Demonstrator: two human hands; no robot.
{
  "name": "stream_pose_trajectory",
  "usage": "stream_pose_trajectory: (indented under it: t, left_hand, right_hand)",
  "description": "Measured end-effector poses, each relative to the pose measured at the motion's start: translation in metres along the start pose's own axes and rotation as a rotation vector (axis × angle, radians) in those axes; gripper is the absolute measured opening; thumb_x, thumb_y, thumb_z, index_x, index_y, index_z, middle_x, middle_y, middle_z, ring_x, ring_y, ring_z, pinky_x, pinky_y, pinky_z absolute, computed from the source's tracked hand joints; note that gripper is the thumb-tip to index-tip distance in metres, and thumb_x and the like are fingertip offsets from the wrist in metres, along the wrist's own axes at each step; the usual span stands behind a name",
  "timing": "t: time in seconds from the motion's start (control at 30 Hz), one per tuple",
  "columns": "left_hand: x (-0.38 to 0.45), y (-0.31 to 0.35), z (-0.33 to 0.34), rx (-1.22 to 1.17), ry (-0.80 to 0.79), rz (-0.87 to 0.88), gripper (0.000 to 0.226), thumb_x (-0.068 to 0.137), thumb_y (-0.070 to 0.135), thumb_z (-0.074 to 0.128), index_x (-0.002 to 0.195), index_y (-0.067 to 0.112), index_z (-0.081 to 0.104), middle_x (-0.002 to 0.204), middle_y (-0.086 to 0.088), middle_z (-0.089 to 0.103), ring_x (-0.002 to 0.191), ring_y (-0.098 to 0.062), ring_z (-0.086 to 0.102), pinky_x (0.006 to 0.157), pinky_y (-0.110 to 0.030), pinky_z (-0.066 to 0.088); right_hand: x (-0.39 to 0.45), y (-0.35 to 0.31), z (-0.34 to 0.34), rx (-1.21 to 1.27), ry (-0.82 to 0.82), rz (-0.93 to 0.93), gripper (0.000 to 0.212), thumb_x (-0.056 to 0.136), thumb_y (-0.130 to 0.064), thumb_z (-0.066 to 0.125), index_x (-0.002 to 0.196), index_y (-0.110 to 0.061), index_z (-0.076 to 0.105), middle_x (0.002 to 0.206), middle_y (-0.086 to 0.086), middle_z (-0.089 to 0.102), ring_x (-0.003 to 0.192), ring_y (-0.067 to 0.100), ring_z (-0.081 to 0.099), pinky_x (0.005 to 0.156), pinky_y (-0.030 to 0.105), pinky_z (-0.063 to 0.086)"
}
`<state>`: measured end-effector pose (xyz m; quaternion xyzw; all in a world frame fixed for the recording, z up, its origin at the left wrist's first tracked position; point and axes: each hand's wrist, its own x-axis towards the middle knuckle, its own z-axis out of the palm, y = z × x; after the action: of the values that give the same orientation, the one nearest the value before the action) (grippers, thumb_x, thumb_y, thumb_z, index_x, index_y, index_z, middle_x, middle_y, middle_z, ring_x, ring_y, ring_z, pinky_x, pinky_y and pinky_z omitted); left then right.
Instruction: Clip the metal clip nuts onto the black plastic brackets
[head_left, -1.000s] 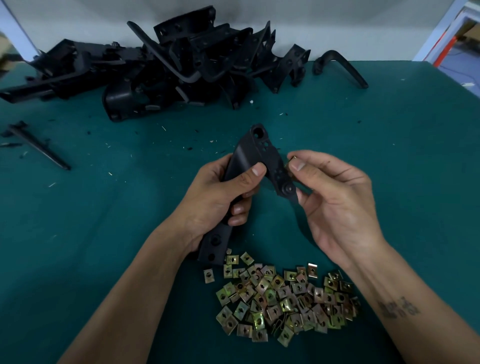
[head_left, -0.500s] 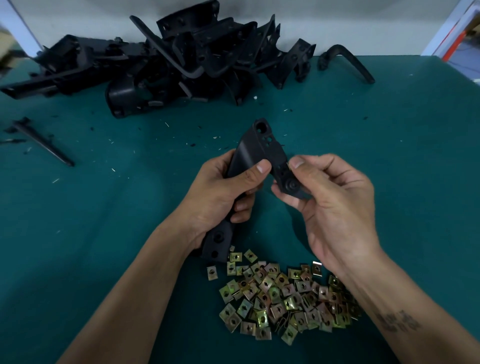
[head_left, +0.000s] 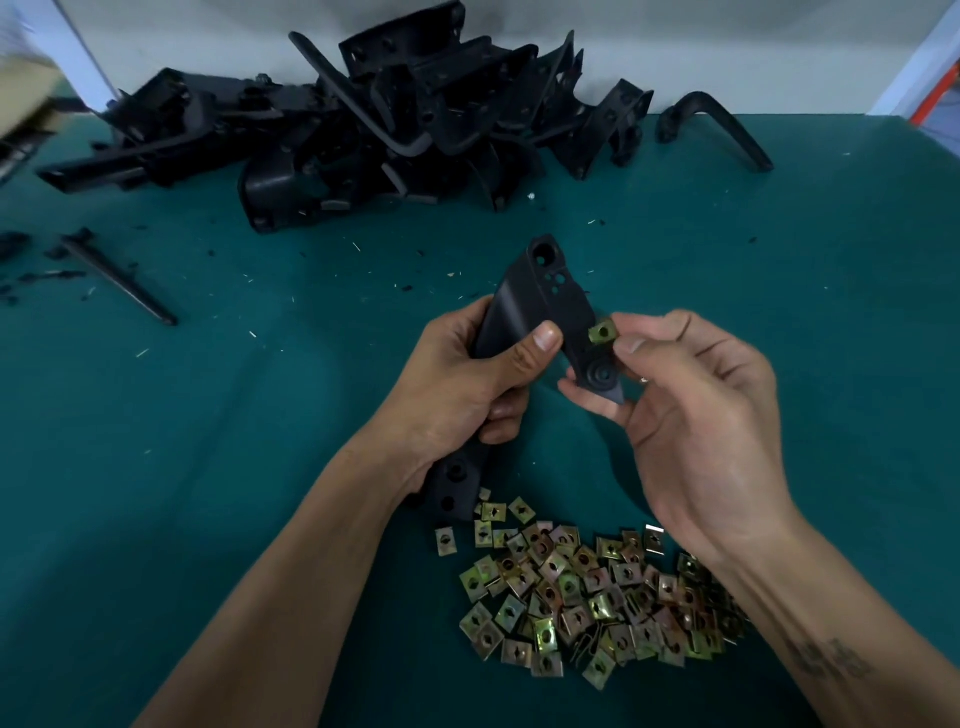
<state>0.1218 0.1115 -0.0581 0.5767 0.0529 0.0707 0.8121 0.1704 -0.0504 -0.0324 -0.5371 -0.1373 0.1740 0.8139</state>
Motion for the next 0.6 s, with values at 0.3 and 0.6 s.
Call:
stream_pose_trajectory:
  t: [0.3, 0.6]
  left_hand:
    - [0.000, -0.001, -0.003, -0.020, 0.022, 0.003, 0.024, 0.092, 0.026, 0.066, 0.103, 0.007, 0.055, 0.066, -0.002, 0.043, 0.040, -0.008, 0.031, 0.037, -0.017, 0.030]
    - [-0.001, 0.020, -0.021, -0.581, -0.095, -0.109, 0.027, 0.103, 0.046, 0.042, 0.096, 0.020, 0.048, 0.068, 0.007, 0.036, 0.040, -0.002, 0.031, 0.032, -0.012, 0.031]
  right_hand:
    - [0.000, -0.003, -0.007, -0.103, -0.220, 0.022, 0.032, 0.070, -0.001, 0.070, 0.101, -0.003, 0.065, 0.110, 0.001, 0.070, 0.117, 0.021, 0.064, 0.107, 0.064, 0.046]
    - [0.002, 0.002, -0.018, -0.582, -0.510, -0.145, 0.021, 0.086, -0.014, 0.070, 0.106, -0.012, 0.073, 0.091, -0.004, 0.068, 0.077, 0.015, 0.063, 0.067, 0.031, 0.050]
